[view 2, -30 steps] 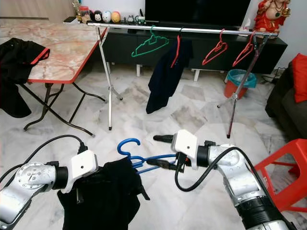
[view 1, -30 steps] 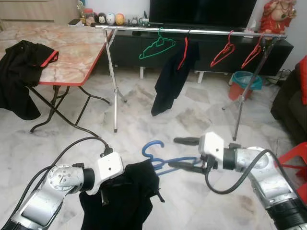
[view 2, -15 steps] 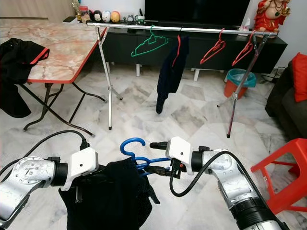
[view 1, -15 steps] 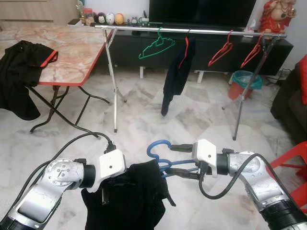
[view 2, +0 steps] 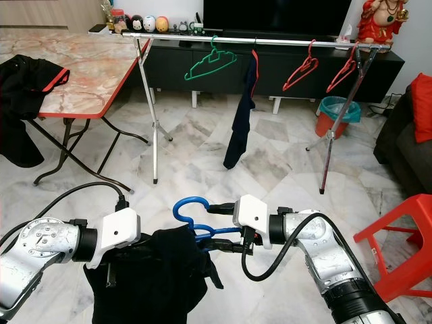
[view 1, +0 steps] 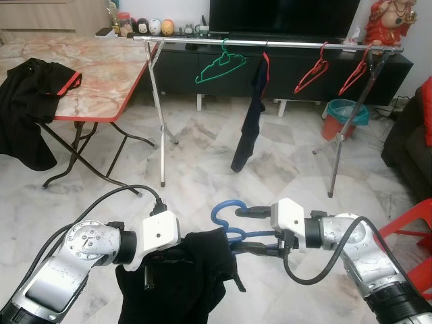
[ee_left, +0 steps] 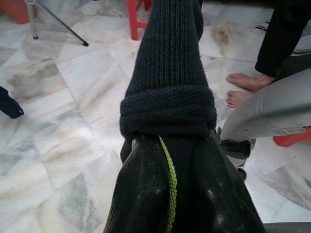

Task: Hang hanger

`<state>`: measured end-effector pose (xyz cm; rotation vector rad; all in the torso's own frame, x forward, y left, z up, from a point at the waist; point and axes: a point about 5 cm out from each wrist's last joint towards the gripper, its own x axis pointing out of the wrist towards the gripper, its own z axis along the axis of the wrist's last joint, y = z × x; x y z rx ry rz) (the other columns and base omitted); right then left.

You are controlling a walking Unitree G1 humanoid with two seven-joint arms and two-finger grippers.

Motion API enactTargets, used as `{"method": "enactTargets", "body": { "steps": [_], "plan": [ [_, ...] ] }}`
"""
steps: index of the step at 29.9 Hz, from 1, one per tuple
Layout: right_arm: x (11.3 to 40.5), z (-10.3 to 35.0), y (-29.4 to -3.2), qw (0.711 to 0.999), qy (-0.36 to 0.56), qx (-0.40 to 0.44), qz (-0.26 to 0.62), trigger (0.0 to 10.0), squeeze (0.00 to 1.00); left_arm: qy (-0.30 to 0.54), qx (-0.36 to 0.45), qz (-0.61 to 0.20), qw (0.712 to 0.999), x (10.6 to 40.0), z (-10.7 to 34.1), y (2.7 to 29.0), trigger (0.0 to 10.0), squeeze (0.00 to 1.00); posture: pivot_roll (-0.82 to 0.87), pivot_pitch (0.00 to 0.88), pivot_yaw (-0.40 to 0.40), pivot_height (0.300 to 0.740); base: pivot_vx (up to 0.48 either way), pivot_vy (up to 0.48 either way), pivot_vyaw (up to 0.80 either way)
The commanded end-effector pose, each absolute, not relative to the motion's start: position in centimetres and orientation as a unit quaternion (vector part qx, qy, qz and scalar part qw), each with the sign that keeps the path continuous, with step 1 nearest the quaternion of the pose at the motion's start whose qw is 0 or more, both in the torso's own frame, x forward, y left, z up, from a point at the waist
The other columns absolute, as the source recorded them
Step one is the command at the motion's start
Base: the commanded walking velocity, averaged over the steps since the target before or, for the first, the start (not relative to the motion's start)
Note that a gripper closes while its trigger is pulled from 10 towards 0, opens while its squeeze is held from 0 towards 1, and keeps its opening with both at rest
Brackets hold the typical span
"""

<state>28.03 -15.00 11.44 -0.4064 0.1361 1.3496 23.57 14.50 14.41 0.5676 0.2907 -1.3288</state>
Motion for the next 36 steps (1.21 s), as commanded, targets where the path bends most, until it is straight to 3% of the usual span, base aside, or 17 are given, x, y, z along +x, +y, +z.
{"method": "enactTargets", "body": {
  "steps": [1, 10, 20, 30, 36],
  "plan": [
    [28.4, 12.4, -14.6, 0.752, 0.046, -0.194, 0.628, 10.0, 0.00, 0.098, 0.260, -0.633, 0.723, 23.1, 15.7, 13.4, 10.0, 0.00, 0.11, 0.000, -0.021, 0.740, 0.000, 0.000, 0.00],
    [27.6, 12.8, -15.4, 0.715, 0.061, -0.199, 0.668, 10.0, 0.00, 0.107, 0.262, -0.639, 0.716, 22.7, 15.3, 13.4, 10.0, 0.00, 0.11, 0.000, -0.016, 0.740, 0.000, 0.000, 0.00],
    [27.6, 13.0, -16.0, 0.713, 0.067, -0.212, 0.665, 10.0, 0.00, 0.107, 0.269, -0.637, 0.715, 22.9, 15.3, 13.5, 10.0, 0.00, 0.10, 0.000, -0.002, 0.740, 0.000, 0.000, 0.00],
    [26.6, 14.3, -16.2, 0.696, 0.046, -0.185, 0.692, 10.0, 0.00, 0.107, 0.277, -0.631, 0.717, 23.1, 15.0, 13.6, 10.0, 0.00, 0.10, 0.000, 0.005, 0.740, 0.000, 0.000, 0.00],
    [26.1, 13.4, -16.5, 0.684, 0.082, -0.215, 0.692, 10.0, 0.00, 0.103, 0.292, -0.622, 0.719, 23.3, 14.7, 13.5, 10.0, 0.00, 0.09, 0.000, 0.004, 0.740, 0.000, 0.000, 0.00]
  ]
}}
